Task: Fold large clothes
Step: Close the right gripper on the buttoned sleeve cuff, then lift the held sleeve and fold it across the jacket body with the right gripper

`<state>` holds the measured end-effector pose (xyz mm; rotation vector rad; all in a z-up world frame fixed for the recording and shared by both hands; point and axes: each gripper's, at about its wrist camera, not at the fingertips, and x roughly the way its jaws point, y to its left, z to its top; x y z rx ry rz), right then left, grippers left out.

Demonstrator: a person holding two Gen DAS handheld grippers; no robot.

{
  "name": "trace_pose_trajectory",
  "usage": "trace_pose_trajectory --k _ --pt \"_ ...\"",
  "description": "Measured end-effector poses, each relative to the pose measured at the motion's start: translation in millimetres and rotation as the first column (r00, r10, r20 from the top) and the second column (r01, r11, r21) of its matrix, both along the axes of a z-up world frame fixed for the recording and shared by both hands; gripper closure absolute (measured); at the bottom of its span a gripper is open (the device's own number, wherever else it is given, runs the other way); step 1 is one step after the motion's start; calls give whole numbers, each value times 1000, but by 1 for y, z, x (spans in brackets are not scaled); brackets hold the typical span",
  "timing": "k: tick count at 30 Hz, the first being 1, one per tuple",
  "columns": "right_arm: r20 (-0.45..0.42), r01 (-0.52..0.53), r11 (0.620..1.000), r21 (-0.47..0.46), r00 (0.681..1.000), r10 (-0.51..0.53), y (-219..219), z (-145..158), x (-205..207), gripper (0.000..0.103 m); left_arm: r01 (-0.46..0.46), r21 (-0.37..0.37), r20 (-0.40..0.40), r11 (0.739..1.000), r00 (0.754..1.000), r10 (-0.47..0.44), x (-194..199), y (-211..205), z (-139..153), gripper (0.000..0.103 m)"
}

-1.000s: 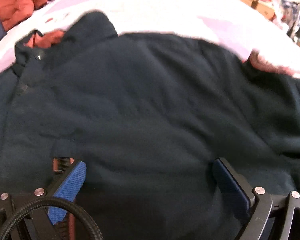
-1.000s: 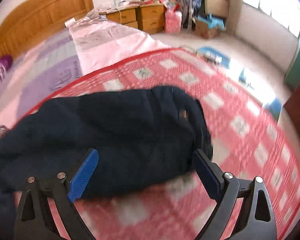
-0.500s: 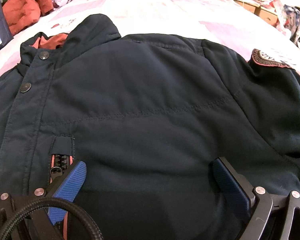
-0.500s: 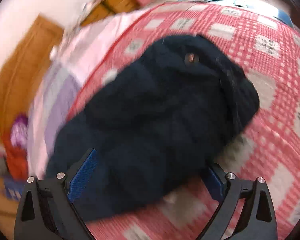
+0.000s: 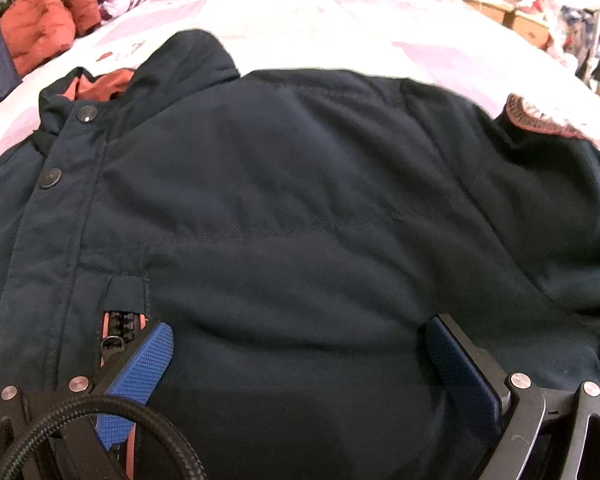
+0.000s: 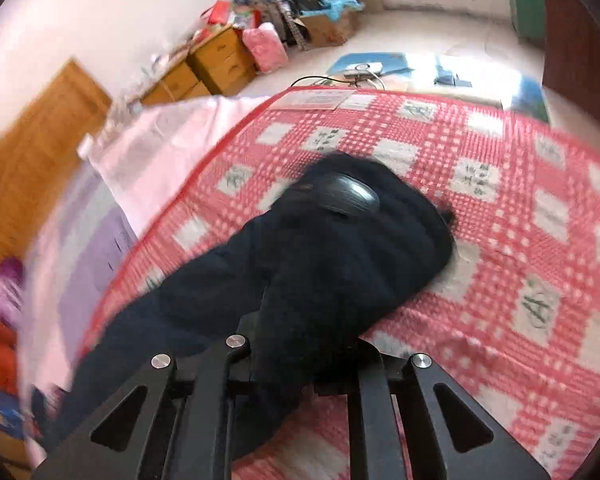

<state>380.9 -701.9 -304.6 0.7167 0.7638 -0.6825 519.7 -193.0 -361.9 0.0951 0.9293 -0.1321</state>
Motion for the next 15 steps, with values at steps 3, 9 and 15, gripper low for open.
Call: trace_pose_trajectory --k 3,9,15 --pt "-25 -14 1000 -14 1000 13 -4 -1 8 89 2 6 -18 1000 1000 -2 3 -1 1 0" --pt "-67 -46 983 -179 997 35 20 28 16 89 -10 -30 -73 1000 997 7 7 8 10 0" --pt "-107 -168 876 -451 985 133 78 95 32 89 -53 4 -27 999 998 53 -15 42 30 0"
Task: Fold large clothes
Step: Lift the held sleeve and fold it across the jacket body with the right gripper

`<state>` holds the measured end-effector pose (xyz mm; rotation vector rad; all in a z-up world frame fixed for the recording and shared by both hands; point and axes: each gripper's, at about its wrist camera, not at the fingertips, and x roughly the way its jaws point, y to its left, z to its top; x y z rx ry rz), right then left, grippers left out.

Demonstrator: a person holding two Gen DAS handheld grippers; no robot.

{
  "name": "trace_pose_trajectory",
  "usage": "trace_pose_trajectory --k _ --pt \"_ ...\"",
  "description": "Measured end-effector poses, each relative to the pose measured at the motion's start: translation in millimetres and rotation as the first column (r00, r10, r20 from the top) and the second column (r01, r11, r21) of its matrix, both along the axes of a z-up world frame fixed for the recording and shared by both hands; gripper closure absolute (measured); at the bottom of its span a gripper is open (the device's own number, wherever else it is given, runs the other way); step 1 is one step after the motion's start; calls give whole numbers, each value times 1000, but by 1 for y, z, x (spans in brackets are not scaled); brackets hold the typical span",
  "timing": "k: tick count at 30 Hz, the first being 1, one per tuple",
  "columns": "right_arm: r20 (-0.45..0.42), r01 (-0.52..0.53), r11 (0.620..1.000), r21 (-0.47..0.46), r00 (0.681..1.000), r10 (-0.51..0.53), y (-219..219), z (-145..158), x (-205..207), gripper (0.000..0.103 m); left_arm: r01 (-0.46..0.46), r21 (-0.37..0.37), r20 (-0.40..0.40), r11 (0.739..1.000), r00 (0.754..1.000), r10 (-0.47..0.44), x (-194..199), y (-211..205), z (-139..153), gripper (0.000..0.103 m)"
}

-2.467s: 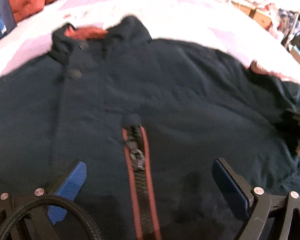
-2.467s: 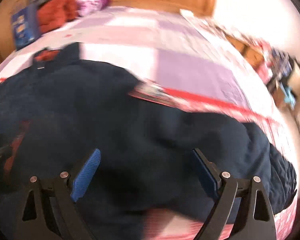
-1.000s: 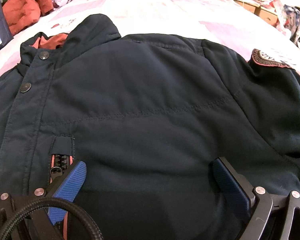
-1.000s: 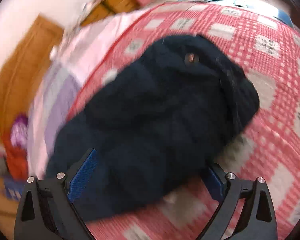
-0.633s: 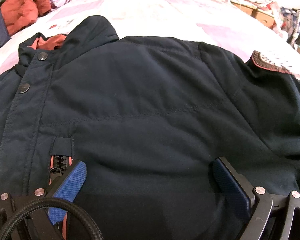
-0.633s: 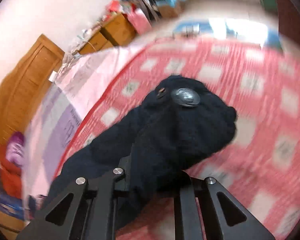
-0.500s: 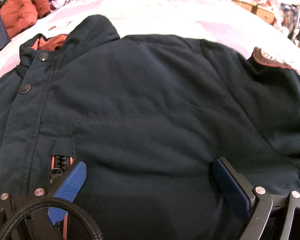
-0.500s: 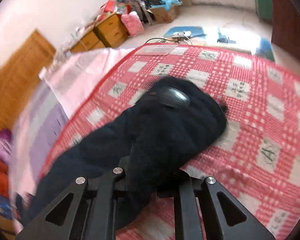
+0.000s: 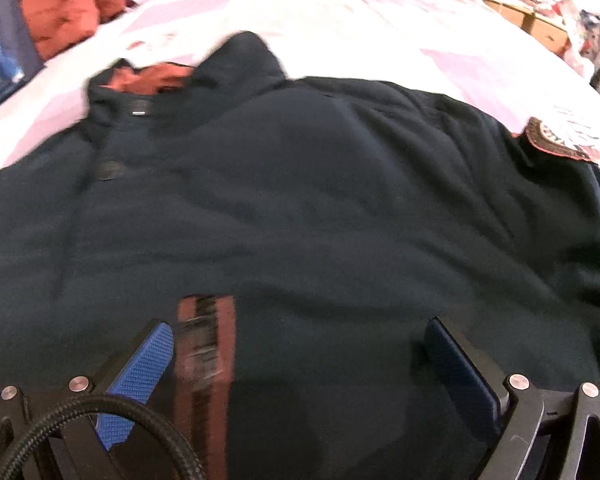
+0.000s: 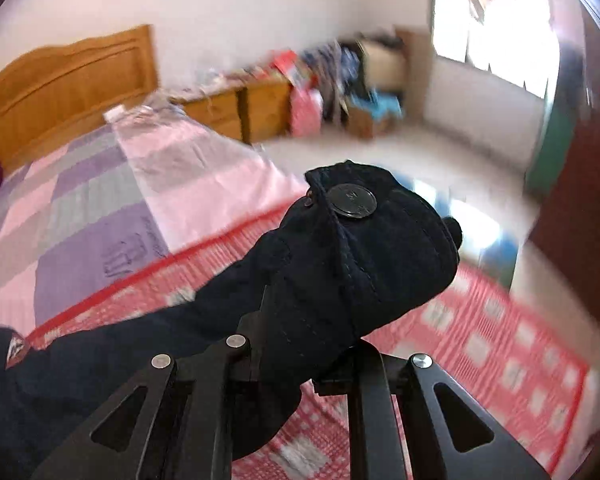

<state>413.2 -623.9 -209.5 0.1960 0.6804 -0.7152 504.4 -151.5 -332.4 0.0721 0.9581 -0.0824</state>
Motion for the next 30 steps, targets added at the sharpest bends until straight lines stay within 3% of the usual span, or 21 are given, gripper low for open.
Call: trace_pose_trajectory --k 6,9,12,17,21,27,30 --pt "30 -193 959 -208 979 203 101 65 23 89 -41 21 -18 999 999 42 -27 62 7 0" --pt "8 -316 903 -291 943 333 175 86 44 89 -53 45 -28 998 998 54 -37 92 7 0" --pt "-8 -403 867 -293 908 419 236 89 64 89 -58 66 -36 996 997 61 -41 119 6 0" --pt "-101 -559 783 -274 826 555 355 51 98 89 -59 87 -20 994 998 61 -41 154 7 0" --pt "-210 -646 733 -211 763 612 433 -6 121 89 -76 57 -9 996 997 76 -47 184 8 0" --pt "-290 -701 703 -124 703 650 493 -68 139 89 -73 77 -24 994 997 75 -49 215 -9 0" --pt "-258 -718 694 -57 682 684 512 -82 143 89 -106 59 -25 993 994 107 -48 232 -16 0"
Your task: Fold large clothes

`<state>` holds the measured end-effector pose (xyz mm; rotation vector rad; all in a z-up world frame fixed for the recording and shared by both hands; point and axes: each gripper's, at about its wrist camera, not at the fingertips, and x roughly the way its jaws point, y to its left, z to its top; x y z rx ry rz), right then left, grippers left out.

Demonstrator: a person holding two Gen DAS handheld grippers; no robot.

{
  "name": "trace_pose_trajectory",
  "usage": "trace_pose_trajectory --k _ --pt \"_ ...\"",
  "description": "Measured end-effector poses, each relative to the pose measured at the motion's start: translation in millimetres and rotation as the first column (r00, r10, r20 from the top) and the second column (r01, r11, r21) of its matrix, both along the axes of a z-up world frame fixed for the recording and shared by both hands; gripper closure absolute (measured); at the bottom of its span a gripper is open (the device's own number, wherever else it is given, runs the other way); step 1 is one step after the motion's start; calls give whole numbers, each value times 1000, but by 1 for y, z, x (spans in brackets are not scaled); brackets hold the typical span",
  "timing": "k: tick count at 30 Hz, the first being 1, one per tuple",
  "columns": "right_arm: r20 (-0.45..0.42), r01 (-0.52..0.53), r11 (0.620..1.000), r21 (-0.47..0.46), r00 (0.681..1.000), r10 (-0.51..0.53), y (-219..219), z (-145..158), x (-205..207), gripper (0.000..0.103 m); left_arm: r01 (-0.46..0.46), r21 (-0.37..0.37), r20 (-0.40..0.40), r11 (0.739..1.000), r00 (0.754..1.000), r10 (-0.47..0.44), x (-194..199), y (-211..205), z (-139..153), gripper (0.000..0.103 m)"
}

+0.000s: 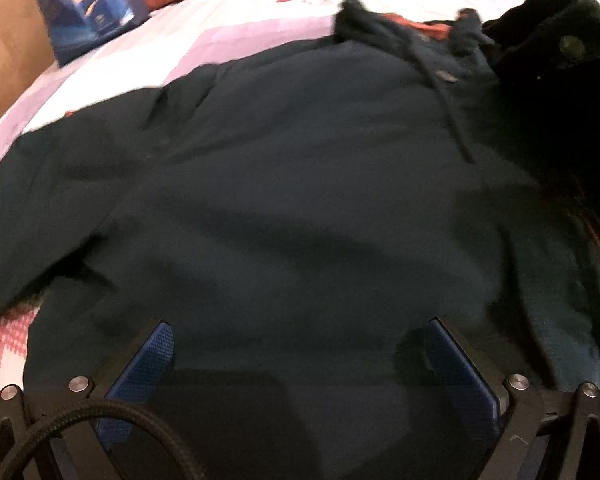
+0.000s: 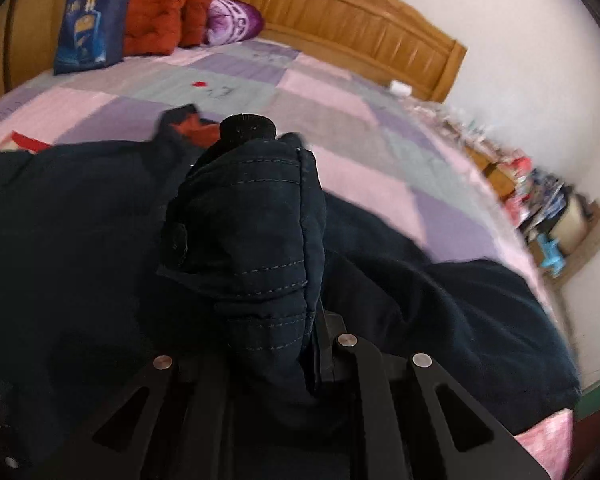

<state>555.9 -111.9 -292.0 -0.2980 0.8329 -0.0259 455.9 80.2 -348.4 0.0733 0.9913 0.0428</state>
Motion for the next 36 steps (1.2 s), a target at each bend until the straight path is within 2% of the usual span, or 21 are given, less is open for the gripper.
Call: trace_pose_trajectory --k 5,9,11,14,15,17,18,19,21,24,25,26,27,28,29,30,32,34,36 --pt "6 -109 990 90 994 109 42 -11 -3 89 -81 -39 21 996 996 82 -9 32 -4 0" --pt "2 -210 969 130 977 211 70 -17 -7 89 -88 -45 6 995 996 88 -13 42 -10 0" --pt "-17 -220 972 83 975 222 83 -27 -11 88 -85 -54 4 995 996 86 -12 43 -11 0" --pt "-106 -227 971 70 967 234 90 -45 -7 81 -86 -60 6 994 996 87 -9 43 -11 0" --pt "-124 -236 969 71 962 244 92 -46 -9 76 -87 -62 8 994 996 87 -9 43 -12 0" --pt "-139 -255 956 143 951 275 87 -38 -11 47 -86 -65 10 994 996 87 -10 43 -12 0" --pt "-133 -276 936 220 942 309 86 -29 -16 22 -86 -65 11 994 996 87 -10 43 -12 0" --pt "-127 -290 921 260 935 330 81 -21 -23 16 -86 -64 9 994 996 87 -10 43 -11 0" --pt "-99 -305 897 320 931 352 73 -2 -37 15 -83 -66 6 994 997 83 -11 43 -9 0" --pt "12 -241 907 347 968 252 38 37 -50 15 -66 -71 18 995 998 67 -12 40 -1 0" --pt "87 -168 934 314 985 148 10 54 -56 15 -57 -67 26 996 998 59 -11 38 2 0" --pt "121 -110 956 273 989 79 -6 61 -57 15 -44 -61 34 997 998 47 -11 35 5 0" --pt "164 -13 982 189 986 -18 -33 66 -57 15 -33 -57 39 998 999 36 -10 32 8 0" --pt "183 64 989 130 979 -87 -56 64 -53 15 -25 -56 47 998 999 28 -9 29 11 0" --pt "175 138 986 92 973 -153 -80 57 -45 15 -16 -60 56 998 998 20 -7 25 15 0" --pt "140 202 975 92 967 -214 -105 48 -36 15 -10 -64 64 998 998 15 -6 23 18 0" --pt "71 273 957 93 957 -280 -138 29 -21 15 2 -74 82 997 997 4 -2 15 27 0" --pt "-48 294 952 81 956 -291 -159 -9 -4 15 19 -86 98 996 995 -11 3 6 35 0" --pt "-157 281 958 66 951 -268 -161 -42 6 15 48 -89 118 995 992 -37 11 -7 45 0"
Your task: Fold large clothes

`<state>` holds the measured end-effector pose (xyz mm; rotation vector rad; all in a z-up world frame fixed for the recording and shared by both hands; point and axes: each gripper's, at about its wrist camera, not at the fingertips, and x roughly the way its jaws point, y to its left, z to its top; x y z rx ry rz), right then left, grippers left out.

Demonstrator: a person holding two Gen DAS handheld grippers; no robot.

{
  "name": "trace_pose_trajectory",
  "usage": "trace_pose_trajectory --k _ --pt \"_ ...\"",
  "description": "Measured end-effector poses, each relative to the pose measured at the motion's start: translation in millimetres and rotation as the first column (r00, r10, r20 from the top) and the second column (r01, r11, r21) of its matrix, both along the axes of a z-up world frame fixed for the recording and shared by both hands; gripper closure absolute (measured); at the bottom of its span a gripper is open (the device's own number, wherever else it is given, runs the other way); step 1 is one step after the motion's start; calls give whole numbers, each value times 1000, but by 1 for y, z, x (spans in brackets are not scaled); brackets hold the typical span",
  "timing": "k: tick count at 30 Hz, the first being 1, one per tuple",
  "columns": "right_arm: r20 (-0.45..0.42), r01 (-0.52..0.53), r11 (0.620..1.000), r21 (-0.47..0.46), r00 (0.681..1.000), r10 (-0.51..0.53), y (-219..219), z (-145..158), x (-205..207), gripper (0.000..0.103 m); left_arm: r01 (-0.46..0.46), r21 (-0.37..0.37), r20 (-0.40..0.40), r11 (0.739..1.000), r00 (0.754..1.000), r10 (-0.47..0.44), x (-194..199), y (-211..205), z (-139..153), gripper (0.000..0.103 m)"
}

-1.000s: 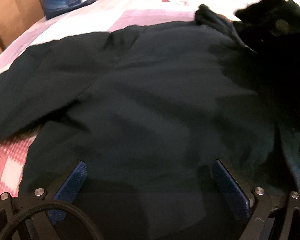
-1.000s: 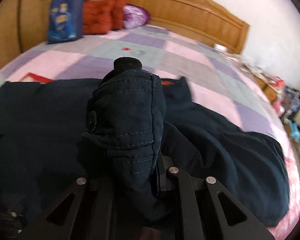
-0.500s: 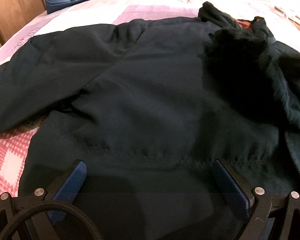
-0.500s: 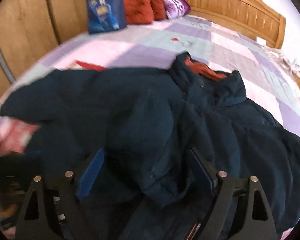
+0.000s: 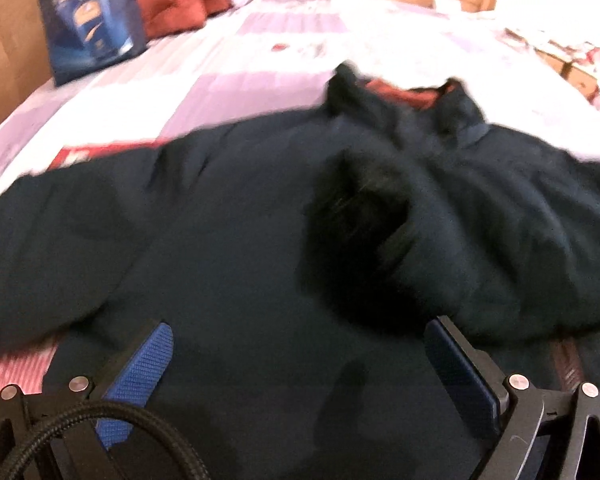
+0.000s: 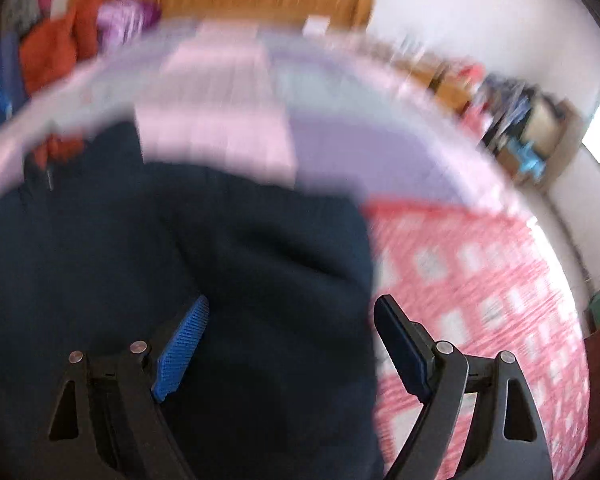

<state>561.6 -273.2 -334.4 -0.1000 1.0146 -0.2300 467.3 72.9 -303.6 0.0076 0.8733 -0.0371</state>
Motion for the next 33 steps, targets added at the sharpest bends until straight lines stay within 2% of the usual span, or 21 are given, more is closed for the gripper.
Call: trace_pose_trajectory --k 1,3,7,11,13,14,15,16,19,21,24,26,27,30,32,33 --pt "-16 -20 999 -26 1000 20 4 -11 0 15 15 -1 11 1000 1000 -14 5 -7 5 0" --pt "28 -44 993 -107 998 47 17 -16 -6 15 48 -6 32 999 998 -47 19 -24 15 0" --pt "77 -39 993 -115 996 48 21 -27 -12 15 87 -10 56 996 995 -86 54 -56 26 0" --pt "93 -42 995 -90 994 51 18 -38 -13 14 63 3 -31 998 998 -63 96 -74 0 0" --pt "96 -49 997 -58 994 55 7 -40 -10 14 -8 18 -183 1000 983 11 117 -64 -44 0" --pt "98 -52 998 -38 994 56 2 -38 -11 14 -26 -21 -211 999 977 21 119 -57 -55 0" --pt "105 -63 998 -10 992 63 -3 -39 -12 13 -61 -98 -223 993 974 38 118 -44 -63 0" --pt "106 -70 997 7 992 69 -6 -38 -14 13 -86 -129 -218 988 974 56 116 -38 -65 0" --pt "103 -82 994 67 992 75 -20 -37 -17 13 -78 -80 -194 994 979 61 110 -42 -63 0" --pt "98 -89 992 89 992 81 -24 -33 -18 13 -79 -116 -219 990 974 52 114 -38 -62 0" --pt "94 -101 992 70 991 94 -25 -25 -23 13 -70 -188 -241 980 970 23 119 -26 -60 0" --pt "142 -100 995 27 985 96 -21 -9 -31 14 -33 -178 -238 983 971 -11 119 -26 -59 0" --pt "204 -99 995 21 974 93 -19 5 -37 14 -26 -171 -236 985 972 -15 119 -26 -58 0" --pt "296 -90 995 42 952 74 -15 28 -36 14 -16 -140 -221 990 975 -16 117 -32 -57 0" --pt "255 -89 994 62 964 70 -16 23 -21 14 -9 -108 -204 994 979 -13 115 -36 -57 0" --pt "201 -68 996 64 978 54 -20 13 -9 14 -7 -93 -198 996 980 -12 114 -37 -57 0"
